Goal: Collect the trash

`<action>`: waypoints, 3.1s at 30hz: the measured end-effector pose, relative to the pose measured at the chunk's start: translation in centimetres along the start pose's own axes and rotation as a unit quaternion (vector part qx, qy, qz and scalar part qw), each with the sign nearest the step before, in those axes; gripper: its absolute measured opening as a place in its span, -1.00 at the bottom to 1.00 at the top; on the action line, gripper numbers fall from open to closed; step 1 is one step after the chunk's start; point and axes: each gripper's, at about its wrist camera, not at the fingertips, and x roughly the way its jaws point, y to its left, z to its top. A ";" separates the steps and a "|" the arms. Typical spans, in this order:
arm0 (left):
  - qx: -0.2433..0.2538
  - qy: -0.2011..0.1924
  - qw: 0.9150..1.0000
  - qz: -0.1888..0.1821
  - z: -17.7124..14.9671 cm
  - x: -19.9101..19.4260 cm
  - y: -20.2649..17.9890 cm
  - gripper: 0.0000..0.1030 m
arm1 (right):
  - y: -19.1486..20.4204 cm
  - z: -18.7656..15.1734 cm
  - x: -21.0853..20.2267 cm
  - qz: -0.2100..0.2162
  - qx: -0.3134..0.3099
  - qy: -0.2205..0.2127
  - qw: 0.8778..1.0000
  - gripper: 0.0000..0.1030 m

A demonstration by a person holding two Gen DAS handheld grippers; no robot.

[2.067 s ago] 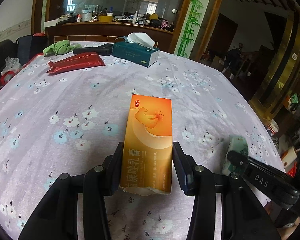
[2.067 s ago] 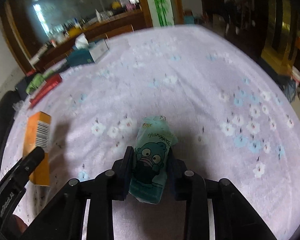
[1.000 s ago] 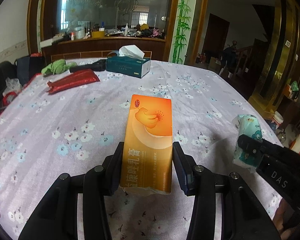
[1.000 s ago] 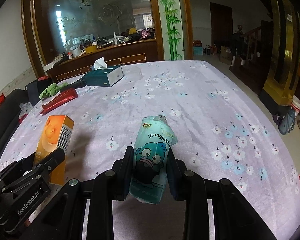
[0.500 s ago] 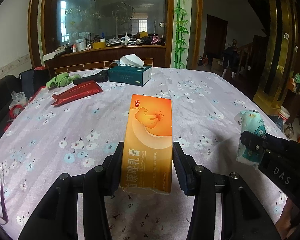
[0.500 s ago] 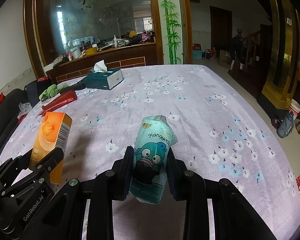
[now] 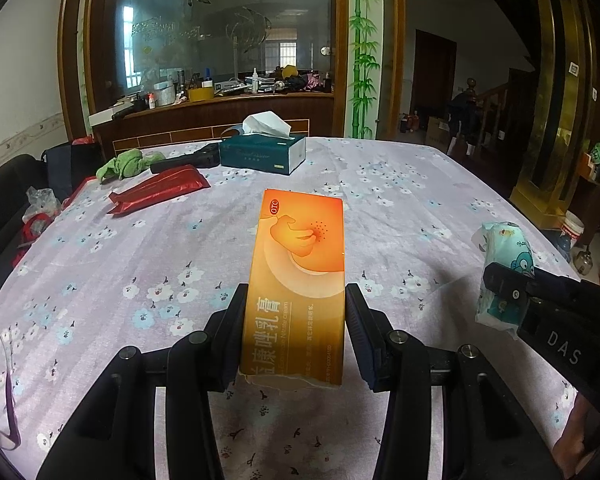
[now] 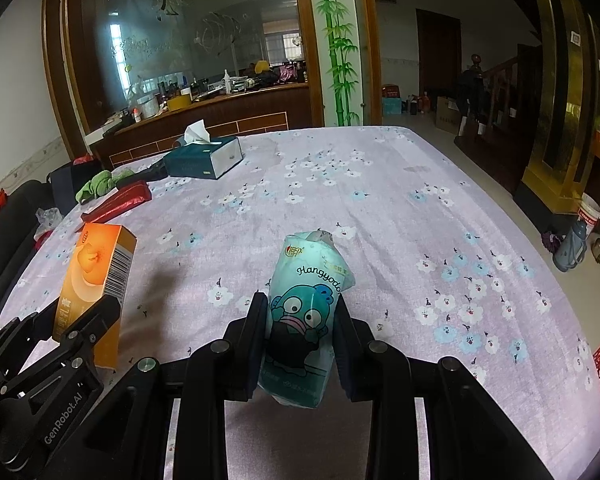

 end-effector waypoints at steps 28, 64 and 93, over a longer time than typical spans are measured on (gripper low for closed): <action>-0.001 -0.002 1.000 0.002 0.1 -0.1 0.4 -0.13 | 0.0 -0.1 -0.5 -0.005 0.004 -0.008 1.000 -0.38; 0.020 -0.001 0.995 -0.093 0.3 -2.9 -2.3 -0.13 | -7.4 -3.7 -14.8 -0.025 0.069 -0.028 0.997 -0.35; 0.170 0.115 0.900 -0.386 -2.0 -11.0 -34.2 -0.12 | -35.8 -11.5 -24.9 -0.086 0.286 -0.045 0.953 -0.29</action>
